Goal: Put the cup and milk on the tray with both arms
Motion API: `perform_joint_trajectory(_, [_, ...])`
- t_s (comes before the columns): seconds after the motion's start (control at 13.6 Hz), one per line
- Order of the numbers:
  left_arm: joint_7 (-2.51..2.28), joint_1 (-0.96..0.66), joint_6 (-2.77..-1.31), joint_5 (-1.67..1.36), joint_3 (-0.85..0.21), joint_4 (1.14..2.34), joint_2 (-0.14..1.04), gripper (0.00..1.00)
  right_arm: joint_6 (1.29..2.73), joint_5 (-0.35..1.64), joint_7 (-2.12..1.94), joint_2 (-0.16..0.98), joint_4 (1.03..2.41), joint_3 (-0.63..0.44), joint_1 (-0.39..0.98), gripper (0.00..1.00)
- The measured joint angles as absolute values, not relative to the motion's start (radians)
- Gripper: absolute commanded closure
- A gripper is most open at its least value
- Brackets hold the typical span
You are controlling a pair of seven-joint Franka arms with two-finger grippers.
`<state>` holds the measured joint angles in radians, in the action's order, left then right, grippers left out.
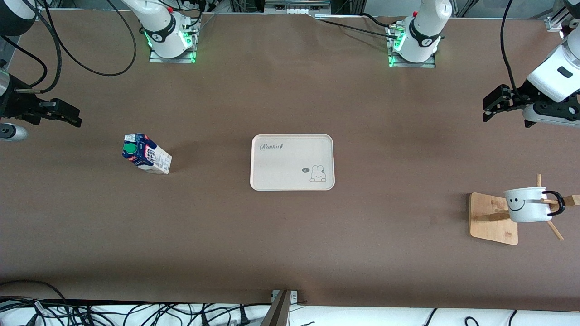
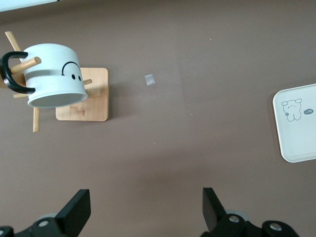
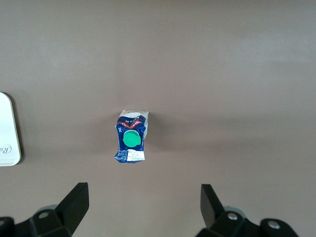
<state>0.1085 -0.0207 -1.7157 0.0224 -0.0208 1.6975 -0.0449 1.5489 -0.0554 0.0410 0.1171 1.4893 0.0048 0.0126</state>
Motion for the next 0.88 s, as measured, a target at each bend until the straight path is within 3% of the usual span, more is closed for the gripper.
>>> perform_joint_trajectory(0.88, [0.108, -0.033, -1.695, 0.023, -0.002, 1.702, -0.045, 0.0, 1.548, -0.055, 0.038, 0.118, 1.489, 0.005, 0.013, 0.0])
